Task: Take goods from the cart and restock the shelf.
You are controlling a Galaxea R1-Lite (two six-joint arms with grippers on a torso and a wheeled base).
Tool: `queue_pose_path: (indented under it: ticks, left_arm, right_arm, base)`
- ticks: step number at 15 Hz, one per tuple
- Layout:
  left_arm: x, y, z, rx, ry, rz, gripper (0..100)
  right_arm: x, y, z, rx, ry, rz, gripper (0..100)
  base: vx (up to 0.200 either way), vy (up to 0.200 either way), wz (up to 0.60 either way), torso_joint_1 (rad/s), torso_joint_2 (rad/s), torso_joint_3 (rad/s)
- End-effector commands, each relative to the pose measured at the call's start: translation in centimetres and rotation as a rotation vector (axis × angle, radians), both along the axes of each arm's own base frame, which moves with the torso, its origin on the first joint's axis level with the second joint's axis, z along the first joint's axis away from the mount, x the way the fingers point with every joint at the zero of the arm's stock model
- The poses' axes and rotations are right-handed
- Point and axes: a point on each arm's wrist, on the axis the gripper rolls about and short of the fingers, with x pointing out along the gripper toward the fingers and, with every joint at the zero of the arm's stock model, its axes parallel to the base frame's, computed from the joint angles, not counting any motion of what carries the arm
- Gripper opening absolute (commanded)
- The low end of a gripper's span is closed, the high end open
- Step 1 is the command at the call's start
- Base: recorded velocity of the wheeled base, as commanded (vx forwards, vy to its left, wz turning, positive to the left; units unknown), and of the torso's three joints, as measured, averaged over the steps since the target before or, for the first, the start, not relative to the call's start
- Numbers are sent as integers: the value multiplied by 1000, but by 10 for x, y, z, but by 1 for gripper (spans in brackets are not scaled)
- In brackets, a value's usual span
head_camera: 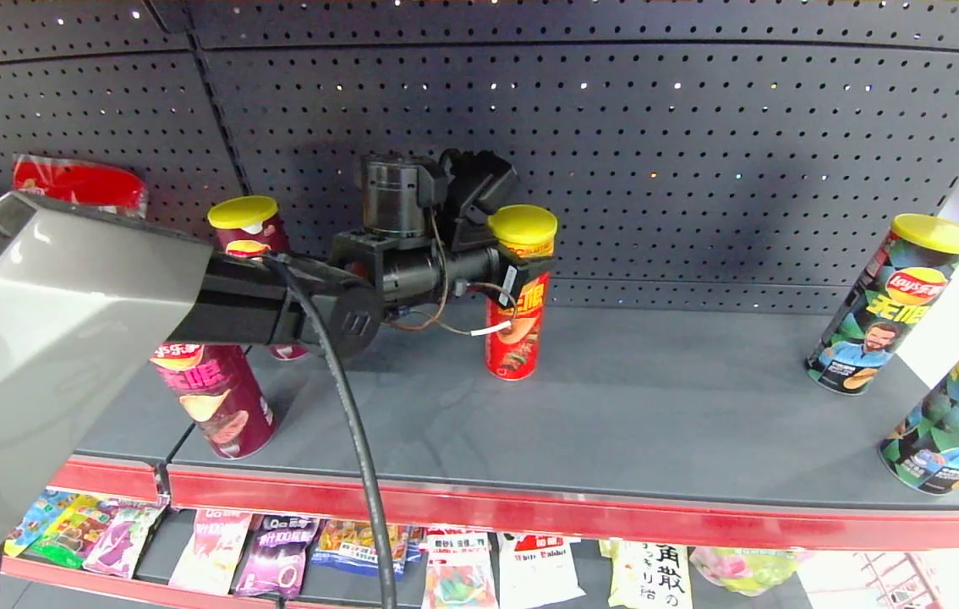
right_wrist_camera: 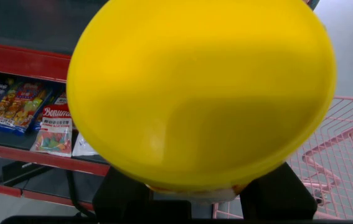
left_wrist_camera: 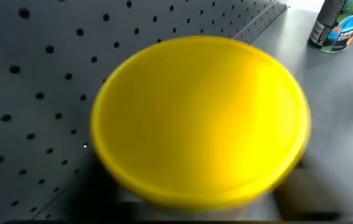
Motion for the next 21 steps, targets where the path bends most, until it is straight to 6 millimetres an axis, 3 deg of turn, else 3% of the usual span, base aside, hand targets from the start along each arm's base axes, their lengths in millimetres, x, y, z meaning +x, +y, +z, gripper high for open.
queue_pose_path:
  ticks: [1,4,9,14,18,21]
  left_arm:
    - [-2,-2,0,-2,3,-7,0]
    - [-16,0,16,-54,5,-27,0]
    - [-68,5,28,-89,100,-135,0]
    - [-66,1,21,-148,-3,-74,0]
    - [-73,3,20,-143,-2,-120,0]
    - [-89,10,10,-81,39,-137,0]
  right_arm:
    - [0,0,0,0,0,0,0]
    - [0,0,0,0,0,-1,0]
    - [0,0,0,-2,0,0,0]
    - [0,0,1,-2,-2,0,0]
    - [0,0,0,-3,0,-1,0]
    - [0,0,1,-3,-2,-1,0]
  base:
    - [0,0,0,0,0,0]
    - [0,0,0,0,0,0]
    - [0,0,0,0,0,0]
    - [0,0,0,0,0,0]
    - [0,0,0,0,0,0]
    - [0,0,0,0,0,0]
